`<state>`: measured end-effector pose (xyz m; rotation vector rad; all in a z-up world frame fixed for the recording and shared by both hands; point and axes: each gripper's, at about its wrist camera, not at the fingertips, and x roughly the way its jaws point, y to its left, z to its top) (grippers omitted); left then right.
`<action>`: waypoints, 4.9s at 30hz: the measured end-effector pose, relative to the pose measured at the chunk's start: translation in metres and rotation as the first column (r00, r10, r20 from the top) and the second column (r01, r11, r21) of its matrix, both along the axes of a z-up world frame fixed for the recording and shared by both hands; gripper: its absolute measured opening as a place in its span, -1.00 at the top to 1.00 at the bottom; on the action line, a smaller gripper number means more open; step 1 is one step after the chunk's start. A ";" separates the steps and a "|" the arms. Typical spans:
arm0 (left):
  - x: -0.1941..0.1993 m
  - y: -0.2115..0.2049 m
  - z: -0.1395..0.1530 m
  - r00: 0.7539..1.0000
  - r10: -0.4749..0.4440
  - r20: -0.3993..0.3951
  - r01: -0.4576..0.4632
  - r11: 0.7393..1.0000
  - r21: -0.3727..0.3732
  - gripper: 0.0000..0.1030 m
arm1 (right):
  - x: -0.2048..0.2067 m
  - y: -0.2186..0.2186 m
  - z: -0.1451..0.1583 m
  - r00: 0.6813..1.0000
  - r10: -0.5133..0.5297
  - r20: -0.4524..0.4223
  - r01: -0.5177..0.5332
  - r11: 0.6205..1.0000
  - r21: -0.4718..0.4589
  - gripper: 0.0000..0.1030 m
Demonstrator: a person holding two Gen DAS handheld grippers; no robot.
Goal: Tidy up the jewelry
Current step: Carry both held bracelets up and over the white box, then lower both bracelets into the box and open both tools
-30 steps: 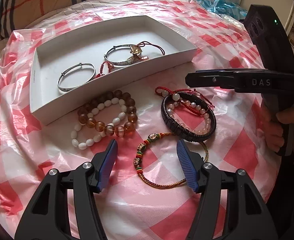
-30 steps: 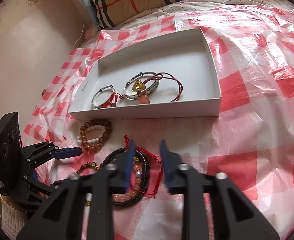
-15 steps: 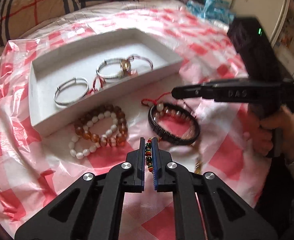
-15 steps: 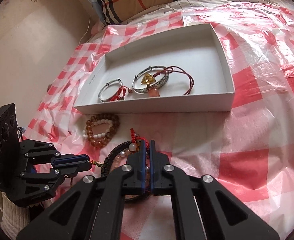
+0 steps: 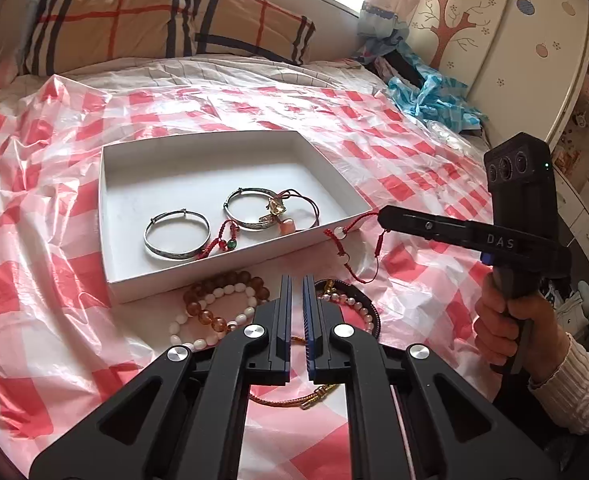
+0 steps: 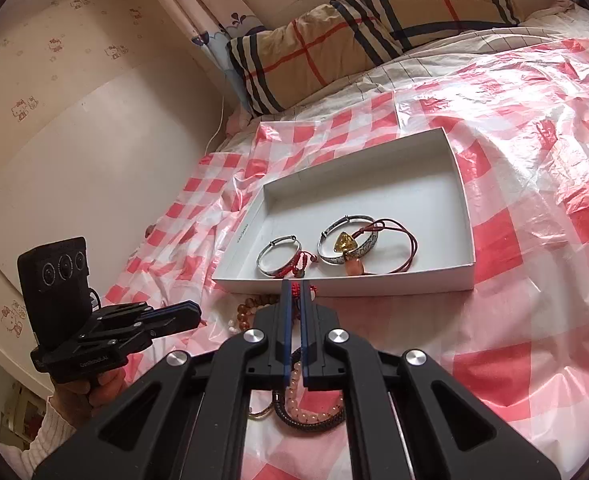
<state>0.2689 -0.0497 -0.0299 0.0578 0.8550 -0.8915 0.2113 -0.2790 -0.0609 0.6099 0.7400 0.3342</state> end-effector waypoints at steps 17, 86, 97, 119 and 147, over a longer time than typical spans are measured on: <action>-0.012 -0.029 -0.061 0.996 -0.082 -0.046 0.093 0.917 0.388 0.85 | 0.003 0.001 -0.003 1.000 -0.001 -0.013 0.001 1.000 0.001 0.92; 0.036 -0.076 0.016 0.934 0.262 0.242 -0.270 0.963 0.001 0.88 | 0.078 0.005 0.013 0.996 -0.041 0.082 0.040 0.999 0.011 0.92; 0.034 -0.073 0.010 0.924 0.274 0.267 -0.292 0.956 0.031 0.88 | 0.080 0.007 0.009 0.997 -0.036 0.075 0.036 0.999 0.002 0.92; 0.031 -0.065 0.002 0.907 0.292 0.302 -0.326 0.943 0.066 0.68 | 0.087 0.013 0.001 0.998 -0.031 0.052 0.032 0.999 -0.017 0.92; 0.028 -0.061 0.002 0.874 0.337 0.349 -0.385 0.920 0.076 0.04 | 0.085 0.003 -0.012 0.996 -0.084 0.029 0.084 0.996 -0.004 -0.06</action>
